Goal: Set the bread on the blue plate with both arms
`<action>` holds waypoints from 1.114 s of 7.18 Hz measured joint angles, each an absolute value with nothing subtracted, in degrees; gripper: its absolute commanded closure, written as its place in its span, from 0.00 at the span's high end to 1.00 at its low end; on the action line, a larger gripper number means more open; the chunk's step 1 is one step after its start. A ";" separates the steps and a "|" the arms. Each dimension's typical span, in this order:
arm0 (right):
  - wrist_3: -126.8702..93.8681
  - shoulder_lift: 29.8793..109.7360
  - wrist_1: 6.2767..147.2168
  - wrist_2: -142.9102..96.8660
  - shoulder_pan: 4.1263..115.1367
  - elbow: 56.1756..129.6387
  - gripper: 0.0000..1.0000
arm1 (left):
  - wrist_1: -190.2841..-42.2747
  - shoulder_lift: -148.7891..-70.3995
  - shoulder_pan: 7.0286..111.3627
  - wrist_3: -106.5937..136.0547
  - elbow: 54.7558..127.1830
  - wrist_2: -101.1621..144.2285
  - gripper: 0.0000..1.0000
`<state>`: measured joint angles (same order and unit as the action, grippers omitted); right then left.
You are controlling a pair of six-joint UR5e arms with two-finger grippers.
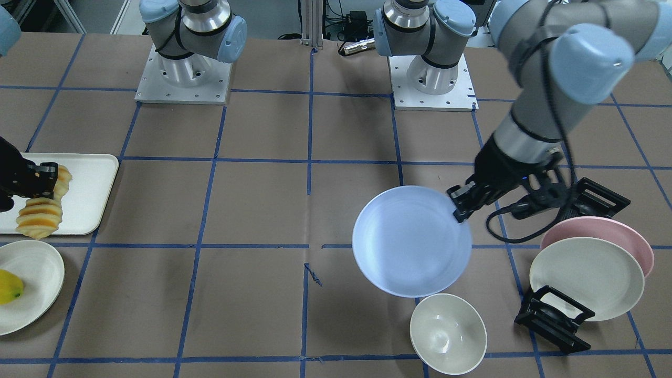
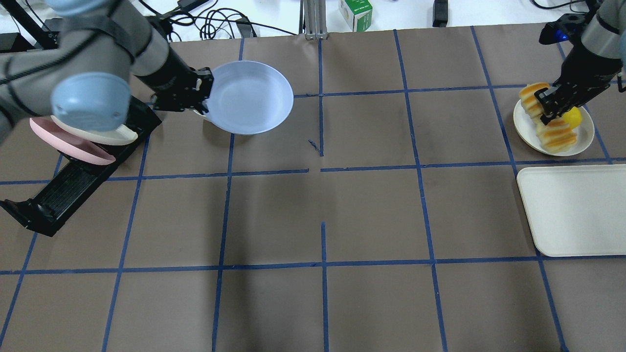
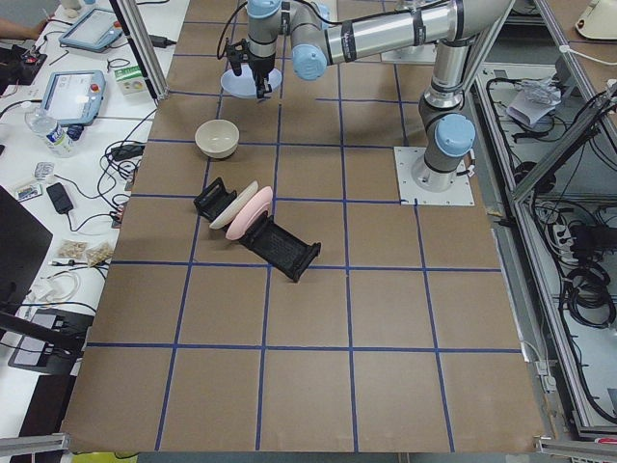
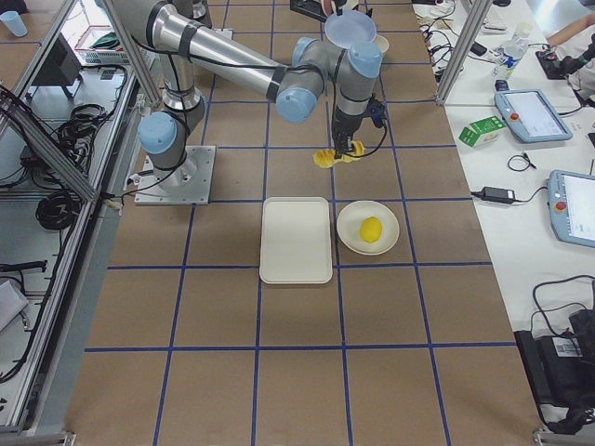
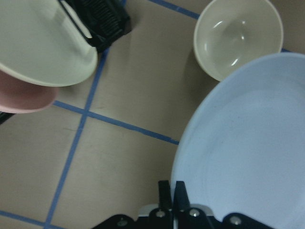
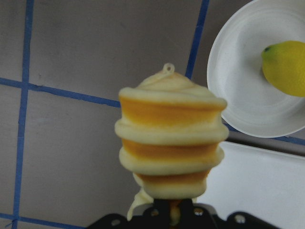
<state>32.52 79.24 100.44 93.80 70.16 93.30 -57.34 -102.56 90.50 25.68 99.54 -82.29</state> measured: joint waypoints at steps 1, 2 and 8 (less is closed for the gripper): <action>31.97 79.30 99.92 93.62 71.12 93.27 0.14 | -49.54 -105.33 93.47 29.69 103.14 -81.89 0.00; 30.96 79.30 99.01 93.49 72.13 93.42 0.08 | -44.84 -108.11 95.58 31.55 105.28 -81.09 0.00; 18.18 78.94 97.01 85.85 86.58 91.75 0.00 | -42.61 -111.14 99.93 31.94 107.99 -81.08 1.00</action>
